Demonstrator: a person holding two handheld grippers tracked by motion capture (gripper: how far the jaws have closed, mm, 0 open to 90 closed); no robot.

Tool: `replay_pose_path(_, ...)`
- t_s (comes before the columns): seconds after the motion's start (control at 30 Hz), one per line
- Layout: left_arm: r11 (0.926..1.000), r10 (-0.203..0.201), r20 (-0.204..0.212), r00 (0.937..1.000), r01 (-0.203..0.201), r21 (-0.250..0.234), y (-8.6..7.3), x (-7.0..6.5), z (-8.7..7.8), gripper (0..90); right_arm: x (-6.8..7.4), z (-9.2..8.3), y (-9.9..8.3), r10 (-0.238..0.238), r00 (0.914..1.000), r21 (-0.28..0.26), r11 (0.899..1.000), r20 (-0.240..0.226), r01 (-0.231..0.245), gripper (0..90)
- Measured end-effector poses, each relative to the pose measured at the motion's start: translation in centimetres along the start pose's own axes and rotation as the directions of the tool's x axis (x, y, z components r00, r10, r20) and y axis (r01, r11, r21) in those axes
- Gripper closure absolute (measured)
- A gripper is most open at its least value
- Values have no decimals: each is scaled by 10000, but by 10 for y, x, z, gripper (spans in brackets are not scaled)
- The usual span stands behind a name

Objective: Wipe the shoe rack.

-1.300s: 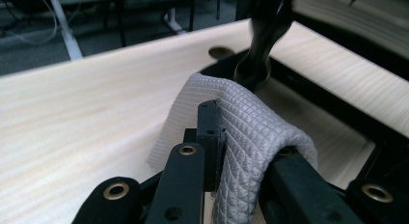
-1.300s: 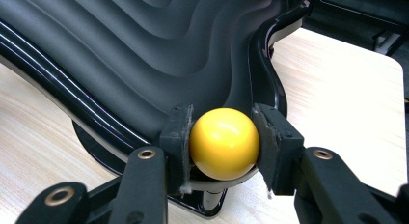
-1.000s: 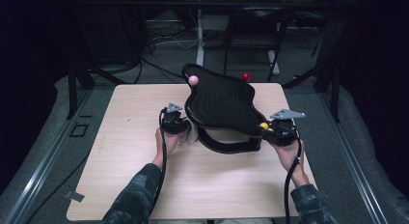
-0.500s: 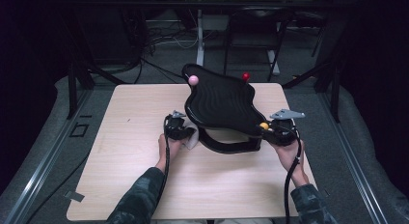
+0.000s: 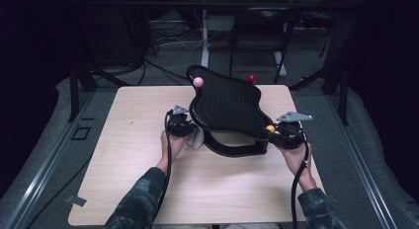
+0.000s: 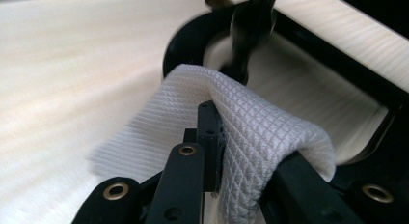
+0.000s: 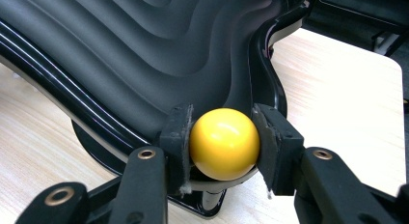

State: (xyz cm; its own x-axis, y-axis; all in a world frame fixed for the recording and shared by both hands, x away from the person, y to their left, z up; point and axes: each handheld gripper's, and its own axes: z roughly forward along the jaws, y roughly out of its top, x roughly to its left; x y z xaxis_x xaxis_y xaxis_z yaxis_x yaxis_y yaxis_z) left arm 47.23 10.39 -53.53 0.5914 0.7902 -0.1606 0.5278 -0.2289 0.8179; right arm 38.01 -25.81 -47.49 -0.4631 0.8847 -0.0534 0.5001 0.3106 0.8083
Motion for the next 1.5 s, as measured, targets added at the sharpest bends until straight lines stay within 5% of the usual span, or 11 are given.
replay_pose_path(0.33, 9920, 306, 221, 9993, -276, -1230, 37, -4, -32, 833, 0, 0, 1, -15, 10000, 2, 10000, -47, 15, 595)
replay_pose_path(0.87, 9762, 1023, 138, 9947, -977, -1938, 72, -2, -58, 837, 0, 1, 1, -24, 10000, -5, 10000, -67, 24, 595)
replay_pose_path(1.13, 9711, 1103, -21, 9939, -1082, -2127, 65, 1, -80, 837, 0, 1, 1, -49, 10000, -9, 10000, -72, 49, 595)
replay_pose_path(1.5, 9734, 1087, -690, 9917, -1203, -1949, 30, 12, -151, 833, 0, 1, 1, -64, 9999, -2, 10000, -95, 64, 595)
